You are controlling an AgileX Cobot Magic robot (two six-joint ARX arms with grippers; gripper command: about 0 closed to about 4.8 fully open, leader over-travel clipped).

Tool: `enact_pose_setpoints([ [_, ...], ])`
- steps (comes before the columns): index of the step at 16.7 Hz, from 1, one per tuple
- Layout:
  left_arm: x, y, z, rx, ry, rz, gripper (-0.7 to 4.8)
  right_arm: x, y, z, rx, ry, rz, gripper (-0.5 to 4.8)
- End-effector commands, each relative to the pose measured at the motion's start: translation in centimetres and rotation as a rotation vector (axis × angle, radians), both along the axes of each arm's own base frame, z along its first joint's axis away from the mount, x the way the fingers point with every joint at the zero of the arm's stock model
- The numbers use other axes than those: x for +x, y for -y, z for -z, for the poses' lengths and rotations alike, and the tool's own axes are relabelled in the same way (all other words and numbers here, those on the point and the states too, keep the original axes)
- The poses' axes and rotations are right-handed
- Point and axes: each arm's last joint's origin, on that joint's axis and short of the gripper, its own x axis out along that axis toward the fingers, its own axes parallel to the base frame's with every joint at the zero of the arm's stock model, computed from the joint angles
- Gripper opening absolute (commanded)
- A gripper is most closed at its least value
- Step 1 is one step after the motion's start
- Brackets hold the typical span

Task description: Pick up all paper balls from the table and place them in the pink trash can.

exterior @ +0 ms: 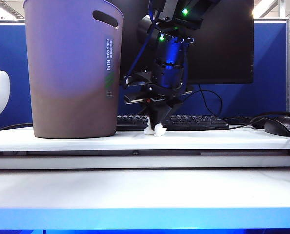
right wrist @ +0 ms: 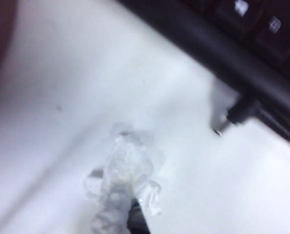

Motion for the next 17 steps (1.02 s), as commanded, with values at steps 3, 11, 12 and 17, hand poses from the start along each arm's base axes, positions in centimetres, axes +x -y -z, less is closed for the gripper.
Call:
enact_pose_setpoints([
  [3,0.3,-0.2,-0.3,0.048,0.071,-0.086,3.62,-1.6,1.6,-7.2,0.052,0.223,0.047,-0.01],
  [11,-1.1,-1.5,-2.9,0.031,0.32,-0.275,-0.05,-7.7,3.4,-22.8,0.703,0.615,-0.292,-0.01],
  [12,-1.7,-2.1,-3.9,0.017,0.419,-0.366,-0.05,-7.7,2.5,-24.2,0.755,0.59,-0.36,-0.01],
  [17,-4.0,-3.8,-5.4,0.017,0.555,-0.544,-0.05,-6.2,-2.8,-22.5,0.732,0.48,-0.419,1.35],
])
